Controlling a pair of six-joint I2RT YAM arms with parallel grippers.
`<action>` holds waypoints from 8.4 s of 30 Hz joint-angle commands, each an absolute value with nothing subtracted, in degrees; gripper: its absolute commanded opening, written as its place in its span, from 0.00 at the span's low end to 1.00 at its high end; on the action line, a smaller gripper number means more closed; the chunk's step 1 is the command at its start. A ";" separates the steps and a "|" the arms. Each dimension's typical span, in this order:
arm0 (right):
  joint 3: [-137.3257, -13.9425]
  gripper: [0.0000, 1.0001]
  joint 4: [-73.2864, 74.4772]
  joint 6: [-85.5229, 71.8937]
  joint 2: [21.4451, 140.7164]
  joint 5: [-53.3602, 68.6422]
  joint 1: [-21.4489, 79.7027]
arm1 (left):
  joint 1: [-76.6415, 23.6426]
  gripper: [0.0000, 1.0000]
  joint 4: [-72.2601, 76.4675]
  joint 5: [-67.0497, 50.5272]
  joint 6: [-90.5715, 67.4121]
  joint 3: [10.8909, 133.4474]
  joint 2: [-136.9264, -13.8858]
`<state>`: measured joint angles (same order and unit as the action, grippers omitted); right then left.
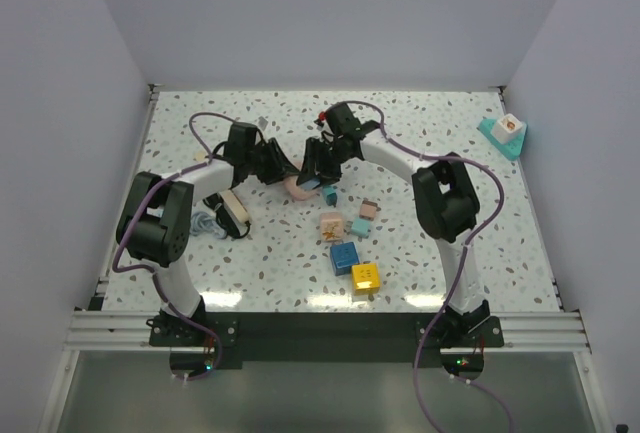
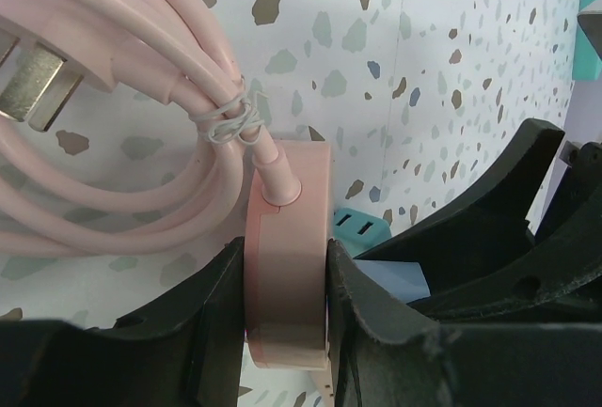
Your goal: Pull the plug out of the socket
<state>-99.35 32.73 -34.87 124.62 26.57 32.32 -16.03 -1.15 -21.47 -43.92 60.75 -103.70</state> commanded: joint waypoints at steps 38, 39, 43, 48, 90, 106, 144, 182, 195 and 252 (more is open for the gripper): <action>-98.27 0.00 47.11 -22.24 105.91 22.69 24.35 | -14.06 0.00 -4.83 -16.79 -39.90 60.29 -103.19; -97.83 0.00 47.28 -22.50 105.47 20.85 24.26 | -14.06 0.00 -4.75 -16.87 -39.82 60.55 -103.01; -93.97 0.00 47.99 -22.94 107.40 16.63 23.38 | -12.84 0.00 -3.78 -18.10 -39.82 61.08 -102.22; -88.69 0.00 45.00 -23.90 108.81 18.80 23.29 | -8.53 0.00 -3.51 -19.07 -39.38 60.47 -99.85; -100.39 0.00 33.94 -26.88 126.21 20.47 26.81 | -3.16 0.03 -0.98 -23.63 -38.50 51.94 -86.48; -77.45 0.00 30.77 -26.98 112.61 26.38 25.50 | -13.01 0.00 3.78 -28.65 -38.14 56.78 -100.45; -124.45 0.99 48.86 -40.33 126.47 -47.26 -4.48 | -7.82 0.02 -10.64 -12.39 -30.85 61.26 -101.35; -120.95 0.99 35.96 -44.74 136.50 -36.48 -13.97 | -7.82 0.85 -11.34 -17.75 -29.27 68.99 -103.18; -119.18 0.92 25.85 -37.89 137.11 -29.45 -14.94 | -7.82 0.83 -11.69 -18.28 -29.97 69.87 -104.41; -98.35 0.00 39.20 -17.76 117.78 26.36 21.79 | -16.61 0.81 9.05 -31.64 -37.53 57.13 -99.31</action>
